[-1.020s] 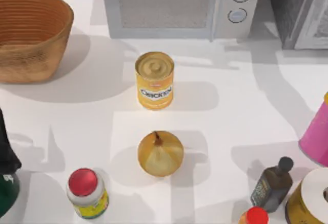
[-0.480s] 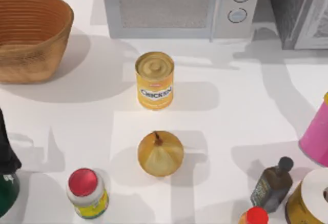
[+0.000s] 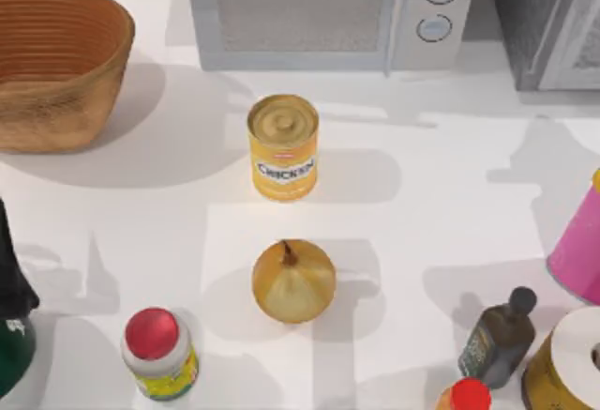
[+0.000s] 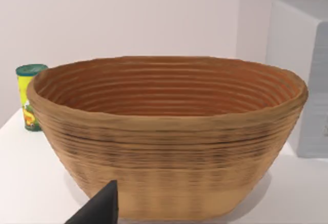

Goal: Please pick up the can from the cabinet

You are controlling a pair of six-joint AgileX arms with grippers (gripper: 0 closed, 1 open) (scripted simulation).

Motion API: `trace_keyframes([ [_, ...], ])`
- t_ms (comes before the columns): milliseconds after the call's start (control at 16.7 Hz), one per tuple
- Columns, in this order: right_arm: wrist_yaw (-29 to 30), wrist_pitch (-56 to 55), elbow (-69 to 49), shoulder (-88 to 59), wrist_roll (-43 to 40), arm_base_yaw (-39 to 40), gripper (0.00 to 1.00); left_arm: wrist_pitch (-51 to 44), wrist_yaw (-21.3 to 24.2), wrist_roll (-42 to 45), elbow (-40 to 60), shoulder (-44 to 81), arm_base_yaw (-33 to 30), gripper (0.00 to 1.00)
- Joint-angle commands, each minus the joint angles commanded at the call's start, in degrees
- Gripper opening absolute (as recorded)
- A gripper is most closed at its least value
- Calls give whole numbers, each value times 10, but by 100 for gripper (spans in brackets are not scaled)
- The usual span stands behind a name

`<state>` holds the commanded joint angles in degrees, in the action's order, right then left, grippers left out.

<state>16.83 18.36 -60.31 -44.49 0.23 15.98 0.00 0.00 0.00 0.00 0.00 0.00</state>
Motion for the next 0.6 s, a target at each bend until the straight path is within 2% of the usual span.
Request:
trace_keyframes([
  [360, -94, -102, 376, 249, -1, -90, 0, 0, 0, 0, 0, 0, 0, 100],
  [600, -143, -156, 538, 382, -2, -137, 0, 0, 0, 0, 0, 0, 0, 100],
])
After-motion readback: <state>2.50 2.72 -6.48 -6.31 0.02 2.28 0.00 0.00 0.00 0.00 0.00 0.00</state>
